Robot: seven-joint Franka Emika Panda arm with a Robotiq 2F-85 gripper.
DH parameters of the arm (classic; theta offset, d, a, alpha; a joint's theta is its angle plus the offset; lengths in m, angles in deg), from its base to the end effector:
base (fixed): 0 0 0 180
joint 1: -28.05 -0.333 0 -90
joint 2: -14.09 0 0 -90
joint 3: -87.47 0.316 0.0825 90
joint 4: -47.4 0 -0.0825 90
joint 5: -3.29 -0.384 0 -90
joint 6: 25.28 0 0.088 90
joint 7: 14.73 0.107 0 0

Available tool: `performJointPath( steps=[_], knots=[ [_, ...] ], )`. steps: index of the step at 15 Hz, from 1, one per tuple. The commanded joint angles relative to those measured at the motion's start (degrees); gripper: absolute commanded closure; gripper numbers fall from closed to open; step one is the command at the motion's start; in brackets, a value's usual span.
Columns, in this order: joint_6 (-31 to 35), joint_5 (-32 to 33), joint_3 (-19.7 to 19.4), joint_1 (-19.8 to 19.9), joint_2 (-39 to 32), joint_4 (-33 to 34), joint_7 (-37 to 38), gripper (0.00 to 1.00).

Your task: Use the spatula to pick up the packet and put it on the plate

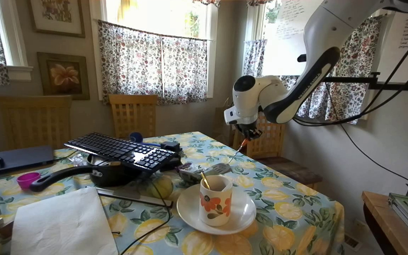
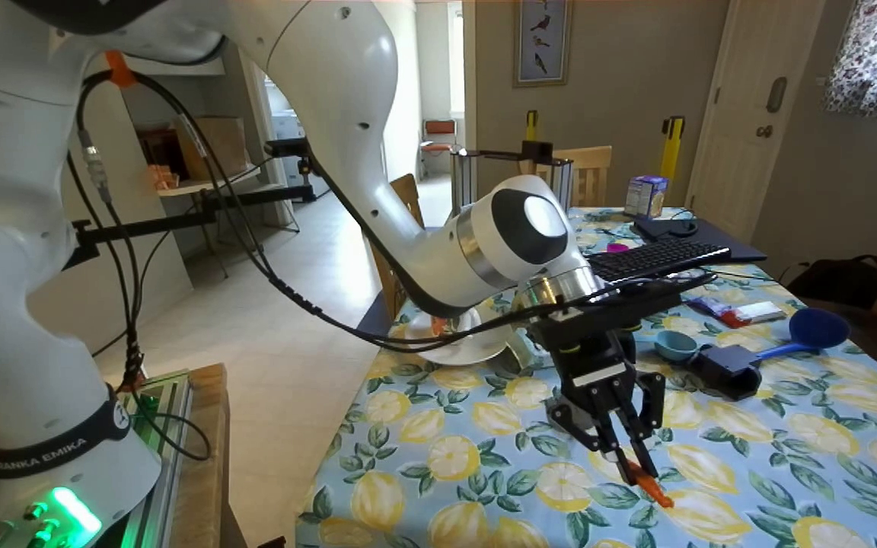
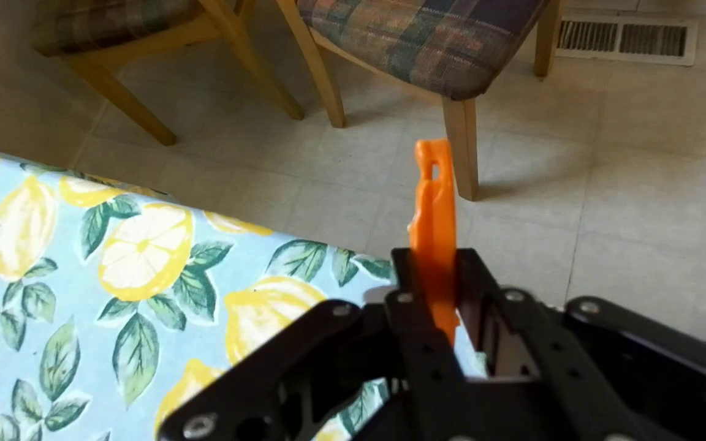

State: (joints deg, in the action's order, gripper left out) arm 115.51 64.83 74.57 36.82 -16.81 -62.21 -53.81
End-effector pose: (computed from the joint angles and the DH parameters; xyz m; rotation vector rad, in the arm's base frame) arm 0.5886 -0.2264 0.2189 2.0029 1.3881 -0.5218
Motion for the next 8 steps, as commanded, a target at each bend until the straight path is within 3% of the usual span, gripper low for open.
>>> performJointPath(
  steps=[1, 8],
  knots=[
    [-1.44, 0.92, 2.98, 0.49, 0.09, 0.91, 0.46, 0.95],
    [-6.41, 1.0, 5.59, -1.1, -0.52, 3.78, -1.53, 0.95]
  ],
)
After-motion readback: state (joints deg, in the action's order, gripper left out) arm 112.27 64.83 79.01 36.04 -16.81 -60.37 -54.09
